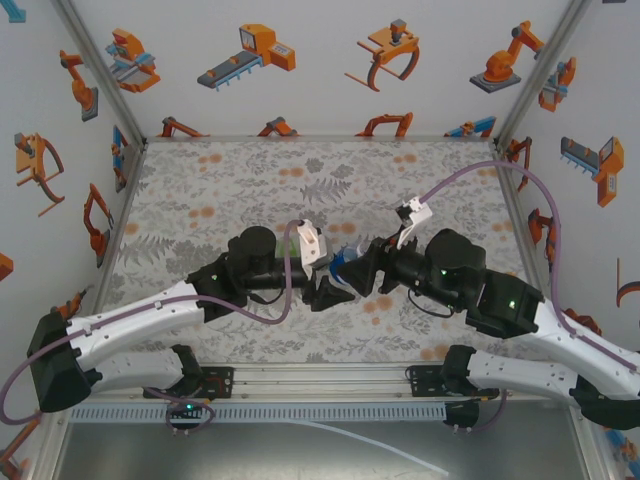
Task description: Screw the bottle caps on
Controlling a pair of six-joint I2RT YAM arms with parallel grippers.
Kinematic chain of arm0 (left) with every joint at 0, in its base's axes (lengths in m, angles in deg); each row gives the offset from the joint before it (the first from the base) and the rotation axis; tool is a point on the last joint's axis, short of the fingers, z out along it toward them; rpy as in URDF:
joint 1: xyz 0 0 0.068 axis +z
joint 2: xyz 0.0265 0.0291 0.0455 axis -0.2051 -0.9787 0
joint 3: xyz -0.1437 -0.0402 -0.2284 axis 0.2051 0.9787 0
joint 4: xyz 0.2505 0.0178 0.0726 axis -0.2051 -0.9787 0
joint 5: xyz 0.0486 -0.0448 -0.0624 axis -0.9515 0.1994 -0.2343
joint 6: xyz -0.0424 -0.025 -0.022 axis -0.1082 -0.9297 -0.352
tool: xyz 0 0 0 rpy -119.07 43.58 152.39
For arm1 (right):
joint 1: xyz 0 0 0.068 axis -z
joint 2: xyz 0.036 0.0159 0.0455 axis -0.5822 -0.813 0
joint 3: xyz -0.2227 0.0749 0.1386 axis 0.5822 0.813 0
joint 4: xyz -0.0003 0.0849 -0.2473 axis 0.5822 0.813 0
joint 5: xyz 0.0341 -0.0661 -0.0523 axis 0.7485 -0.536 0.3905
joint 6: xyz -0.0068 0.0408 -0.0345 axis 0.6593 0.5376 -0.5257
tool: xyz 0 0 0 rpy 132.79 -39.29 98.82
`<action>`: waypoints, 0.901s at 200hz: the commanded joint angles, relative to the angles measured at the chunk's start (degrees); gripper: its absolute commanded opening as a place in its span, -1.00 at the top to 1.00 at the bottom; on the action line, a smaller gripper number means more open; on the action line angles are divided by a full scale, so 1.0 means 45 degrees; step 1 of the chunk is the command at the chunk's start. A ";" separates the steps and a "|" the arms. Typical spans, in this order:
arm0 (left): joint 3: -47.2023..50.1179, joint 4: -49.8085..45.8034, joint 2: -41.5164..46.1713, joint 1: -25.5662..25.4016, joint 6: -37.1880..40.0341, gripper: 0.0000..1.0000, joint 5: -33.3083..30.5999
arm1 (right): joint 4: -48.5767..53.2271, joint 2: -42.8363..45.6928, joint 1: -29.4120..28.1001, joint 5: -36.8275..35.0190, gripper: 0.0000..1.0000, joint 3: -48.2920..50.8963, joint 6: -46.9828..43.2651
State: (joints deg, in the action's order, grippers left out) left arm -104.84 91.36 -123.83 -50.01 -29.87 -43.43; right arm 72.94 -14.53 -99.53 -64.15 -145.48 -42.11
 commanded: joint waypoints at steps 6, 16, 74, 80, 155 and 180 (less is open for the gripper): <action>-0.0371 -0.0057 0.0385 -0.0010 0.0303 0.05 -0.0046 | -0.0235 0.0035 -0.0014 0.0121 0.34 -0.0539 0.0385; -0.0353 -0.0074 0.0425 -0.0026 0.0311 0.06 -0.0120 | -0.0135 0.0012 0.0003 0.0027 0.00 -0.0586 0.0341; -0.0191 -0.0388 0.0954 0.0722 0.0081 0.17 -0.1263 | 0.0094 0.0353 -0.0001 -0.1638 -0.84 -0.1264 -0.2066; -0.0182 -0.0389 0.1011 0.0914 -0.0034 0.21 -0.1293 | 0.0219 0.0276 -0.0006 -0.1905 -0.84 -0.1455 -0.2378; -0.0098 -0.0596 0.1782 0.3565 -0.0880 0.44 -0.0736 | 0.2436 -0.1697 0.2601 -0.1636 -0.78 -0.2521 -0.3037; -0.0205 -0.0897 0.2105 0.4657 -0.1045 0.53 0.0269 | 0.2527 -0.2074 0.4461 -0.0382 -0.70 -0.1744 -0.2080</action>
State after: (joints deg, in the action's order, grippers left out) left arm -104.84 88.04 -116.46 -32.46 -32.43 -47.30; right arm 81.36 -22.86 -85.26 -71.54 -155.99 -55.20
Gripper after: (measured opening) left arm 0.584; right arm 0.867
